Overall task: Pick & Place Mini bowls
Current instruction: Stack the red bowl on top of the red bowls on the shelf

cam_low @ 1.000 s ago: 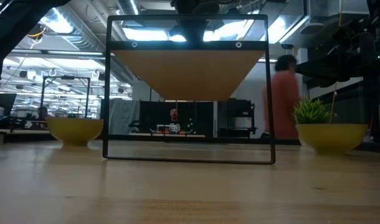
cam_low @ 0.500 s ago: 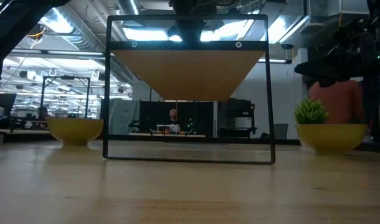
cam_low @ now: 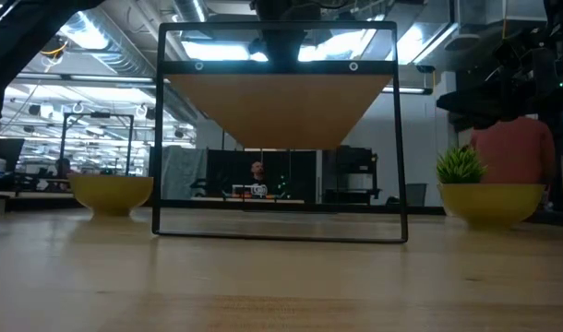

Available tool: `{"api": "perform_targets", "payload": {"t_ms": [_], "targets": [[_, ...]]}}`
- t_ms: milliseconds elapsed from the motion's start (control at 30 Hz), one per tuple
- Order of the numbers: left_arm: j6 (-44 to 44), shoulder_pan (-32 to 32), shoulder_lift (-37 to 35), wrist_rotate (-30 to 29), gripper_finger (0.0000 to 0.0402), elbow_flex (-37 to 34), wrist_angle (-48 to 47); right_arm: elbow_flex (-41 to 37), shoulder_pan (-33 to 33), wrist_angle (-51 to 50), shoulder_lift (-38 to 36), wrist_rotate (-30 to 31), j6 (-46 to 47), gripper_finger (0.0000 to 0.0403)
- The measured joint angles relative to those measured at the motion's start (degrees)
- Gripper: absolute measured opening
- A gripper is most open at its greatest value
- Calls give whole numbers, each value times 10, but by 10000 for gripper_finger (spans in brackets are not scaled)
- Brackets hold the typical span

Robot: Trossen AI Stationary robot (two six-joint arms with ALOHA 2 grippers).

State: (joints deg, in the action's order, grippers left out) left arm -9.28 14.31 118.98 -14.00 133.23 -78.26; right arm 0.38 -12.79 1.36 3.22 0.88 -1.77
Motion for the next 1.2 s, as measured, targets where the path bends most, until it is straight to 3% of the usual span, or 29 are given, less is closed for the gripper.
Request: {"api": "perform_targets", "payload": {"t_ms": [500, 700, 933, 1200], "targets": [[25, -4, -2, -2, 60, 0, 7, 0, 0, 0, 0, 0, 0, 75], [35, -8, -3, -32, 55, 4, 9, 0, 0, 0, 0, 0, 0, 75], [31, -10, -20, -1, 54, 16, 51, 0, 0, 0, 0, 0, 0, 75], [13, -16, -22, -64, 32, 16, 29, 0, 0, 0, 0, 0, 0, 75]]}}
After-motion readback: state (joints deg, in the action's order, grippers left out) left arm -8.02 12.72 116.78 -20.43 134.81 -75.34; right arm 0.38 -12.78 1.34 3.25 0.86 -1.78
